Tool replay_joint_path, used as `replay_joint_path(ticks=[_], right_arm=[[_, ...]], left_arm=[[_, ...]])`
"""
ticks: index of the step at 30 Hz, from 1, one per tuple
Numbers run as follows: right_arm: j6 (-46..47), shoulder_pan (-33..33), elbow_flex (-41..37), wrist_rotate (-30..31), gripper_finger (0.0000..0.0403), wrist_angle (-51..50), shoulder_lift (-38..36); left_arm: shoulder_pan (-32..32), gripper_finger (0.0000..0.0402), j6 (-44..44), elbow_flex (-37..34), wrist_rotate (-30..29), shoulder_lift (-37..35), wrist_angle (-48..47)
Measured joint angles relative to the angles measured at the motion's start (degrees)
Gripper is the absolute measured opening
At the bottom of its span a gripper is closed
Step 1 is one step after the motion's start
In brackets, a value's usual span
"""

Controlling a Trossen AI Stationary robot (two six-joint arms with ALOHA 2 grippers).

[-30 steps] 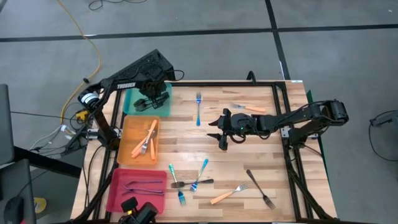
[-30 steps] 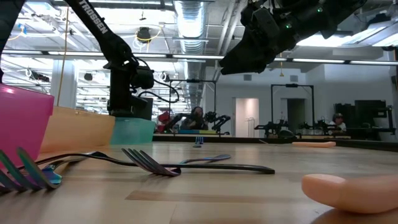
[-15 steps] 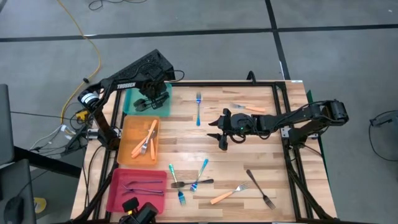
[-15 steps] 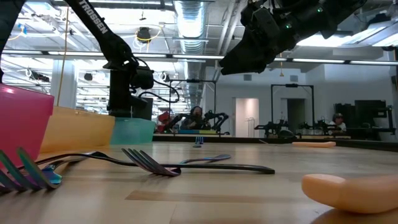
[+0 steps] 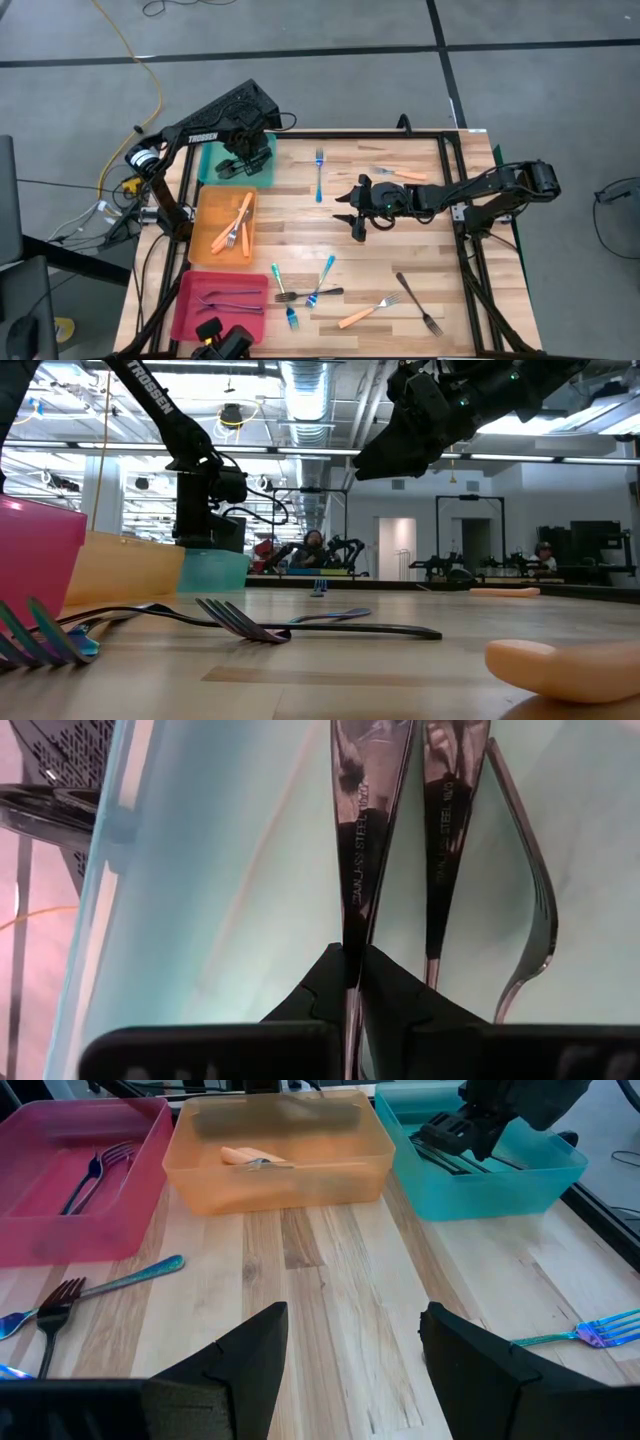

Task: Sort silverware by color (type)
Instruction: Put the black fork into the blue bin, then put the blue fork into the red bin

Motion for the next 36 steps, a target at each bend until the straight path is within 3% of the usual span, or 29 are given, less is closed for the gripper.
replay_joint_path(ticks=[24, 36], right_arm=[[0.0, 0.0, 0.0, -0.1, 0.0249, -0.2, 0.0], [-0.1, 0.0, 0.0, -0.1, 0.0249, -1.4, 0.0]], left_arm=[[0.0, 0.0076, 0.1, 0.3, 1.3, 0.0, -1.8], [-0.3, 0.0079, -2.3, 11.9, 0.9, 0.0, -14.9]])
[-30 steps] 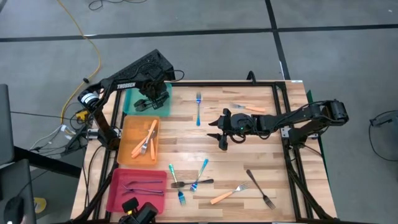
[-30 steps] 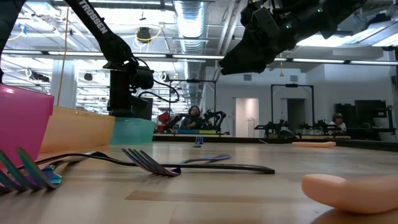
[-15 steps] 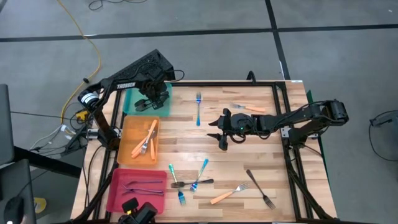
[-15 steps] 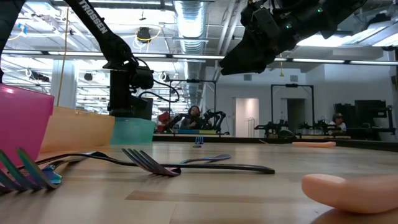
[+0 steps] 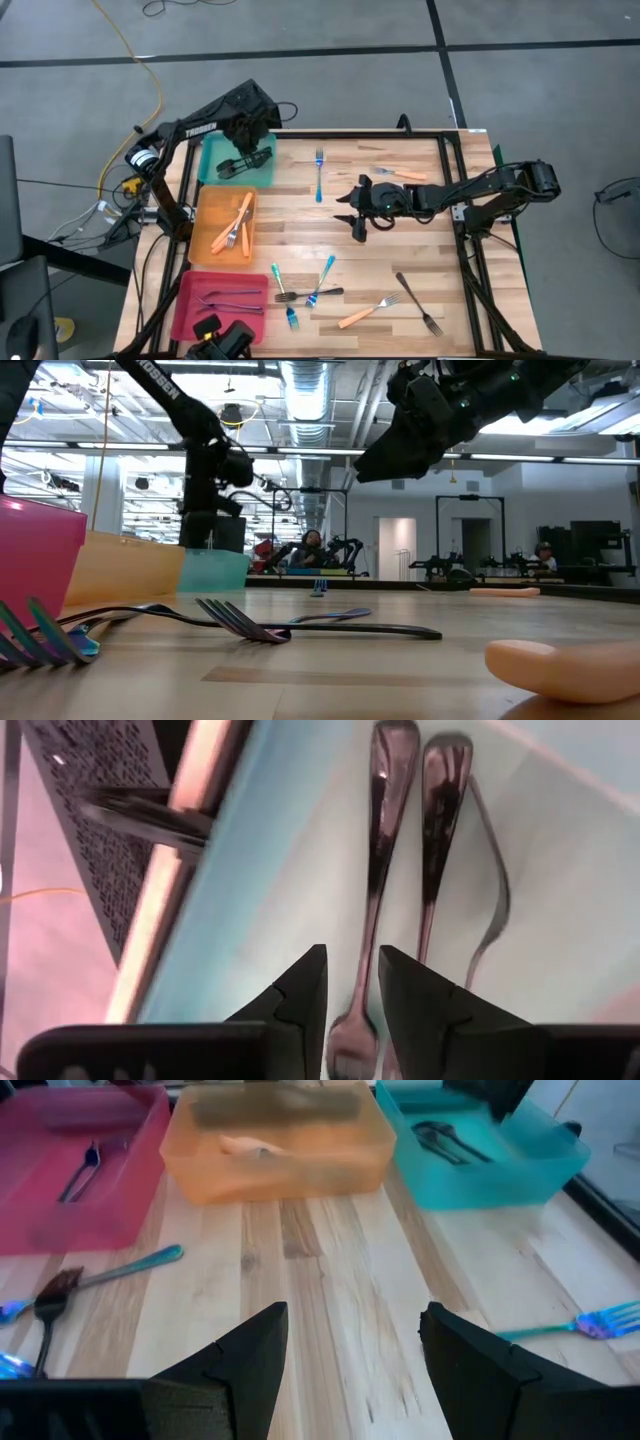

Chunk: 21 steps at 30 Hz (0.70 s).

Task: Sort silverware by color (type)
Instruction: Put the blue fork into the red bin

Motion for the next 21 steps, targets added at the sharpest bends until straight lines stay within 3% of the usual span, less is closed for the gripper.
replay_joint_path(ticks=[8, 15, 21], right_arm=[[7.7, 0.0, 0.0, 1.4, 0.0249, -10.2, -0.5], [19.6, 2.7, 0.0, 1.4, 0.0249, -25.8, -4.1], [32.7, 9.6, 0.0, 1.5, 0.0249, -39.1, -9.1]], left_arm=[[-3.8, 0.0079, -1.5, 13.1, 0.5, 0.0, -9.1], [-11.3, 0.0079, -2.7, 24.8, 7.7, -0.1, -8.8], [-19.6, 0.0079, -4.4, 32.3, 15.2, -0.1, -6.9]])
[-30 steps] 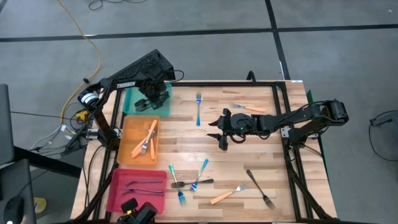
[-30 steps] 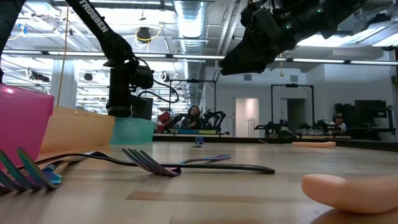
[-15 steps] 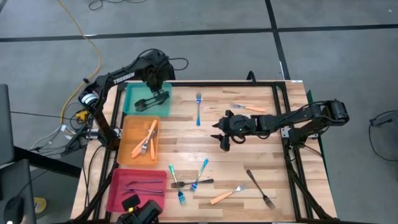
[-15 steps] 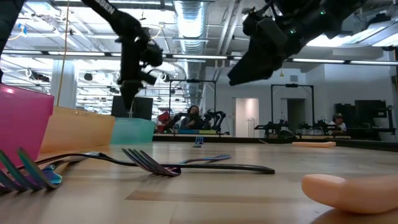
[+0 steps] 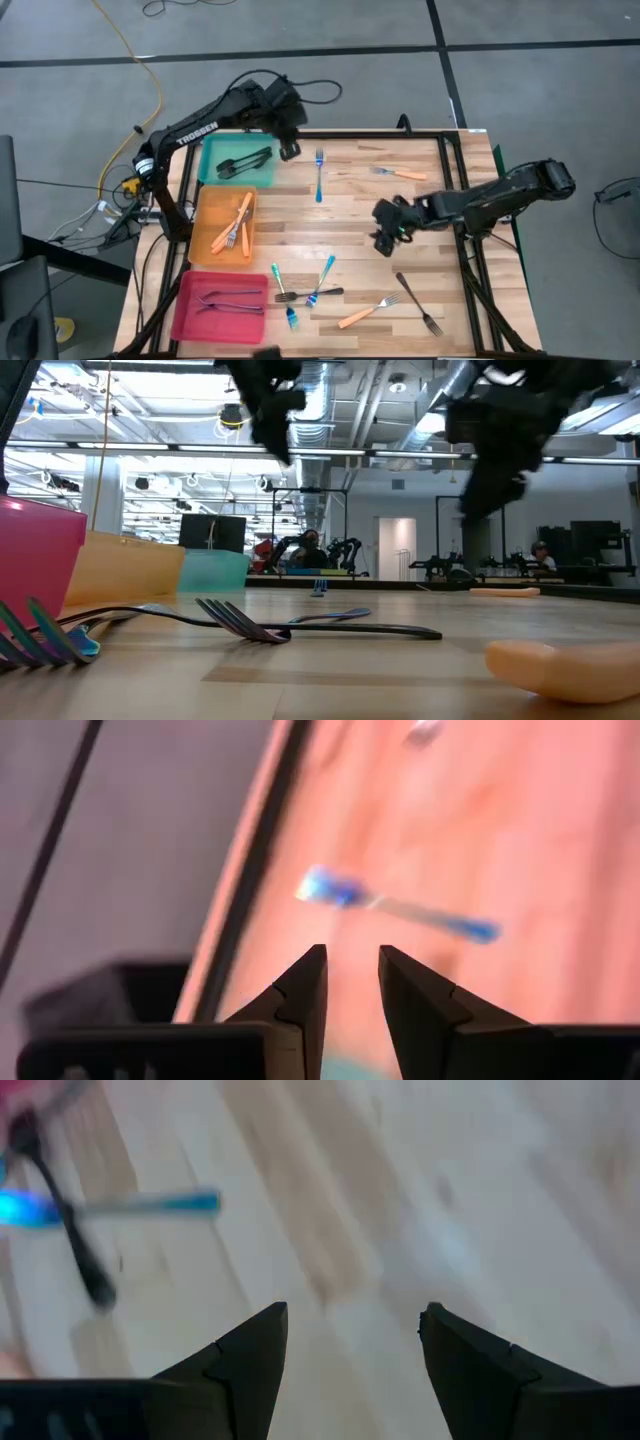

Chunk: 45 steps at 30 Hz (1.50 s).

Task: Sort silverware by color (type)
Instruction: Put the blue fork into the red bin

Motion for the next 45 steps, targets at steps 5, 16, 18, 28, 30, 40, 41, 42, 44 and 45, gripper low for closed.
replay_joint_path(ticks=[5, 16, 18, 28, 30, 40, 41, 42, 44, 45], right_arm=[[14.1, 8.1, 0.0, 0.1, 0.0249, -9.3, -0.5], [36.4, 25.3, 0.0, 0.2, 0.0249, -16.5, -0.4], [38.5, 28.1, 0.0, 0.2, 0.0249, -17.8, -0.3], [39.4, 36.6, 0.0, 0.5, 0.0249, -18.8, -0.4], [35.8, 37.7, 0.1, 3.3, 0.0249, -17.5, -0.3], [7.3, 35.4, 7.3, 15.4, 0.0249, -15.8, 5.2], [3.5, 34.6, 8.2, 15.4, 0.0249, -15.7, 6.3], [-0.2, 33.6, 9.4, 15.5, 0.0249, -15.3, 7.6], [-6.2, 31.7, 11.3, 15.5, 0.0249, -14.5, 10.4], [-8.8, 30.8, 12.3, 15.5, 0.0249, -14.4, 11.9]], left_arm=[[-7.6, 0.0079, 1.0, 1.0, 3.2, -0.1, 4.5], [-21.7, 0.0079, 0.7, 1.0, 10.7, -0.8, 14.4], [-23.9, 0.0079, 1.5, 1.0, 10.7, -0.8, 15.2], [-32.0, 0.0079, -0.7, 1.0, 10.4, -3.2, 15.5], [-34.0, 0.0079, -0.7, 1.0, 10.3, -4.1, 15.4], [-45.6, 0.0079, -0.3, 1.0, 10.2, -7.8, 16.2], [-46.7, 0.0079, -0.2, 1.0, 10.0, -7.9, 16.0], [-47.7, 0.0079, -0.2, 1.0, 9.6, -7.9, 16.0], [-49.6, 0.0079, -0.2, 1.0, 8.1, -8.0, 16.1], [-50.4, 0.0079, -0.2, 1.0, 7.0, -8.1, 16.1]])
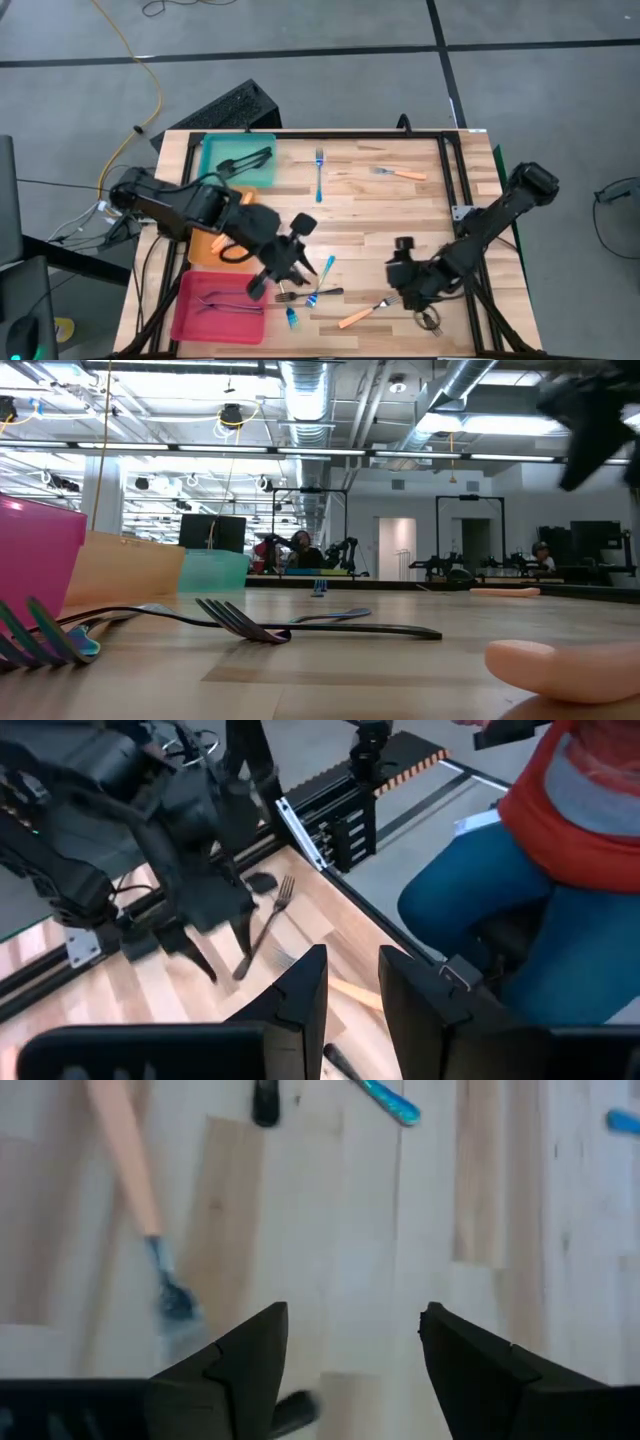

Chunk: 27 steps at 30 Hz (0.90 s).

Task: Sort silverware by color (type)
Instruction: Put the blue fork into the red bin

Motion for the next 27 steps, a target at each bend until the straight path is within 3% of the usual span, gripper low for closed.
replay_joint_path(ticks=[8, 14, 21, 27], right_arm=[[-15.3, -6.9, 6.5, 0.2, 0.0249, 1.7, 5.2], [-28.3, -14.1, 7.4, -0.5, 0.0249, 17.1, 5.6], [-42.8, -19.3, 7.4, -9.1, 0.0249, 29.2, 5.7], [-48.9, -21.6, 7.6, -15.6, 0.0249, 37.6, 10.6]], left_arm=[[-5.0, 0.0079, -1.3, 0.0, -7.1, 0.0, 0.3], [-8.2, 0.0079, -1.0, 0.0, -8.3, 0.0, 2.3], [-11.5, 0.0079, -0.6, 0.0, -15.0, -0.5, 3.0], [-12.8, 0.0079, -0.6, 0.0, -17.8, -0.5, 4.1]])
